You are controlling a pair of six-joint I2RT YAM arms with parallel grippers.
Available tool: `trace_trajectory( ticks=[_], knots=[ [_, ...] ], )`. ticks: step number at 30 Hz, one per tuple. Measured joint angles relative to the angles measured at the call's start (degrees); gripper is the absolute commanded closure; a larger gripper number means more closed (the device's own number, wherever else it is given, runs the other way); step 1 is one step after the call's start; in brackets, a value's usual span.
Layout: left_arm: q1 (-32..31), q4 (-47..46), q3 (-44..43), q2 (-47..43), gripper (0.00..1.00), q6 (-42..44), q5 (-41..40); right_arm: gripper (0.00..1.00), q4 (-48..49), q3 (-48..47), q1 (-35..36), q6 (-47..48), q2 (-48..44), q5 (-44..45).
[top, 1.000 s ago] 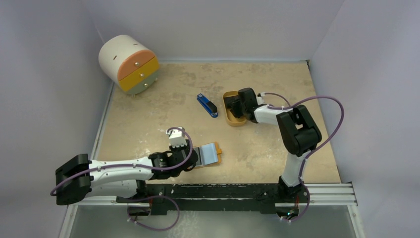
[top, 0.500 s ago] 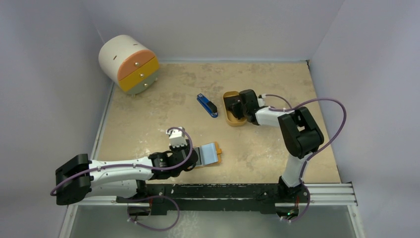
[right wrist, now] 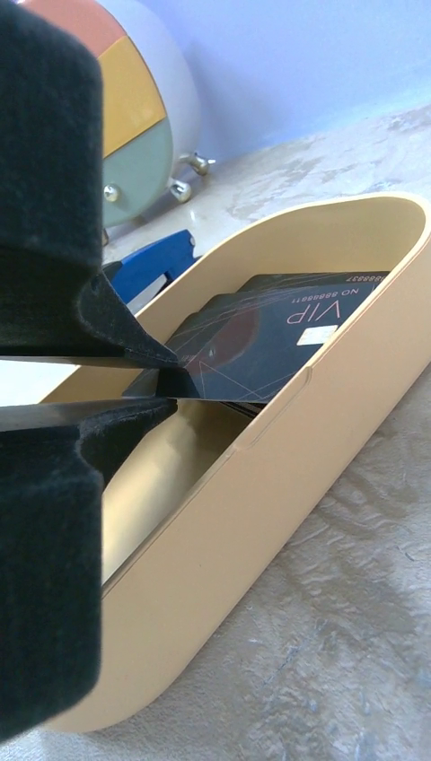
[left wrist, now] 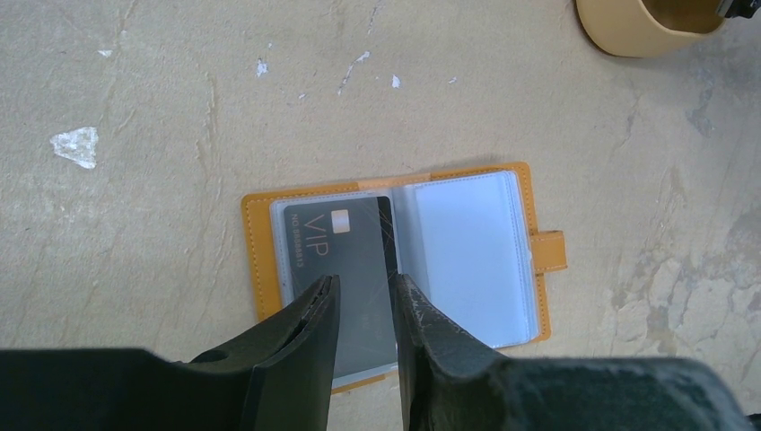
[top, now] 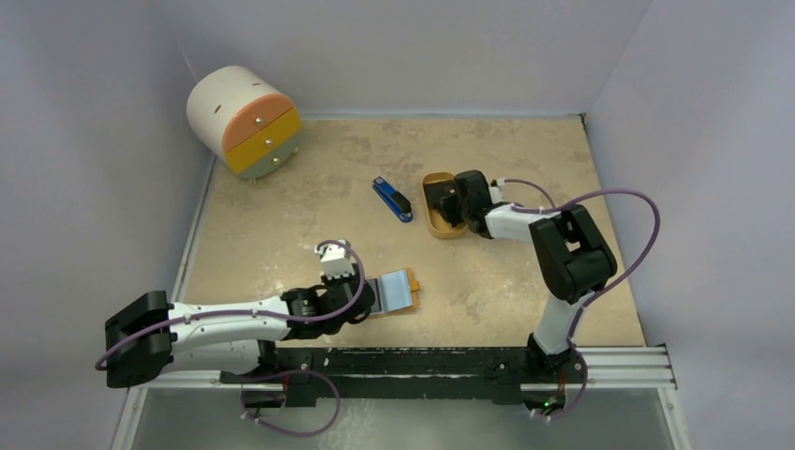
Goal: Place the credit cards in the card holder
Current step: Pick up the credit card from the storage box.
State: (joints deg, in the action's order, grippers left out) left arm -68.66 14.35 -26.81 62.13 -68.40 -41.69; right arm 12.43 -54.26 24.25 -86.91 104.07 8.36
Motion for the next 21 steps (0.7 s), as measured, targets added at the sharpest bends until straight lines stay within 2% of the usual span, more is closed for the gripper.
trace_trajectory(
  ticks=[21],
  knots=[
    [0.0, -0.15, 0.0, 0.35, 0.72, 0.0, 0.46, 0.92, -0.31, 0.02, 0.0, 2.34, -4.02, 2.56]
  ],
)
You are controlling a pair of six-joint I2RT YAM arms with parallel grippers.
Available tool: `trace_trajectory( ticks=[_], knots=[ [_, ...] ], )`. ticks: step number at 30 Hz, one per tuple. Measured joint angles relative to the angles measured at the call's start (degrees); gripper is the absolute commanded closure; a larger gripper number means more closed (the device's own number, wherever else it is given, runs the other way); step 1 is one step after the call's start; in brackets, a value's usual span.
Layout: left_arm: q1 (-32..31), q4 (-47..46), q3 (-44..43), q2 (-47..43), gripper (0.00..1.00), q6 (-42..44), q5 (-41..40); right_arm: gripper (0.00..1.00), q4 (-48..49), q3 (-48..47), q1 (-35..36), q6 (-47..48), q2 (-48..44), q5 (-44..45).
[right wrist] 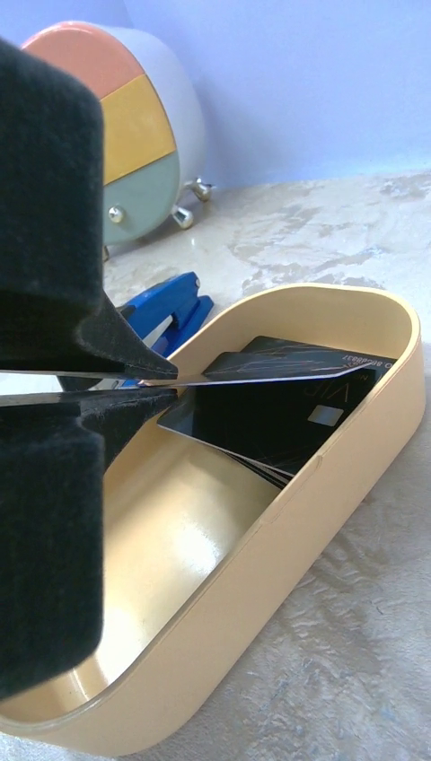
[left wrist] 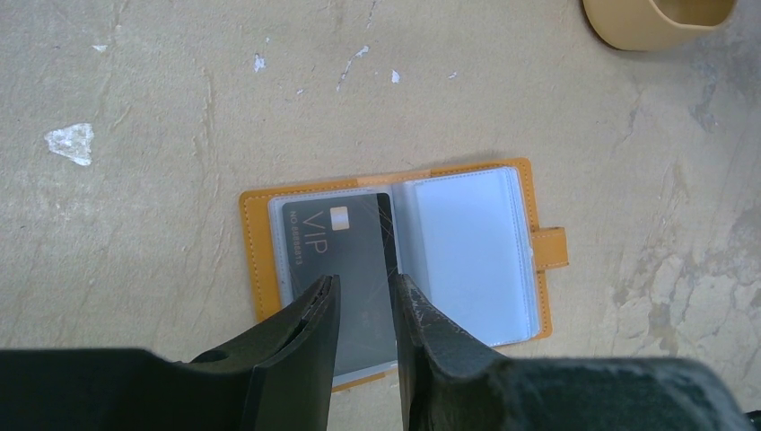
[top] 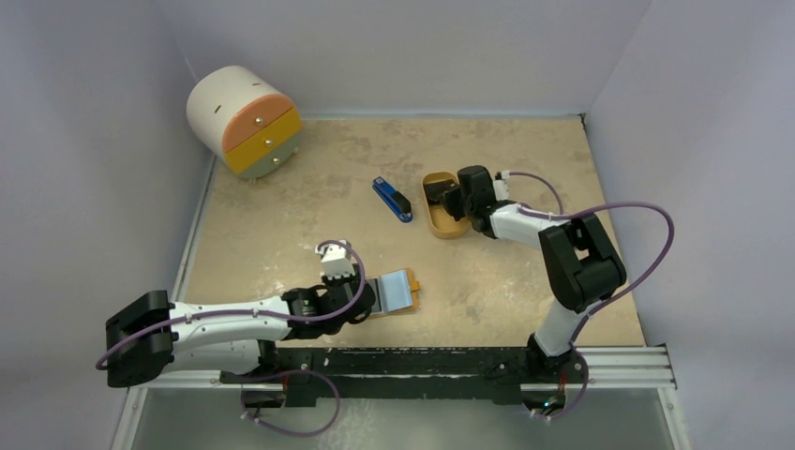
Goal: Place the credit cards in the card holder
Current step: Pick up the credit card from the storage box.
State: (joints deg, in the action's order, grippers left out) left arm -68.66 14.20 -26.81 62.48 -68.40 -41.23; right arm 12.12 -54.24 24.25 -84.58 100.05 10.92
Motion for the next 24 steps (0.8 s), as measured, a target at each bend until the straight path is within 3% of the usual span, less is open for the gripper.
trace_trajectory(
  ticks=[9, 18, 24],
  knots=[
    [0.0, 0.02, 0.0, 0.0, 0.72, 0.0, 0.09, 1.0, 0.0, -0.02, 0.0, 1.33, -0.17, -0.04],
    [0.0, 0.07, 0.0, -0.02, 0.72, 0.0, 0.04, 1.0, -0.04, -0.02, 0.0, 2.67, -0.96, 0.17],
    [0.0, 0.07, 0.0, -0.02, 0.72, 0.02, -0.02, 1.0, -2.64, -0.63, 0.0, 5.57, -6.23, 1.92]
  ],
)
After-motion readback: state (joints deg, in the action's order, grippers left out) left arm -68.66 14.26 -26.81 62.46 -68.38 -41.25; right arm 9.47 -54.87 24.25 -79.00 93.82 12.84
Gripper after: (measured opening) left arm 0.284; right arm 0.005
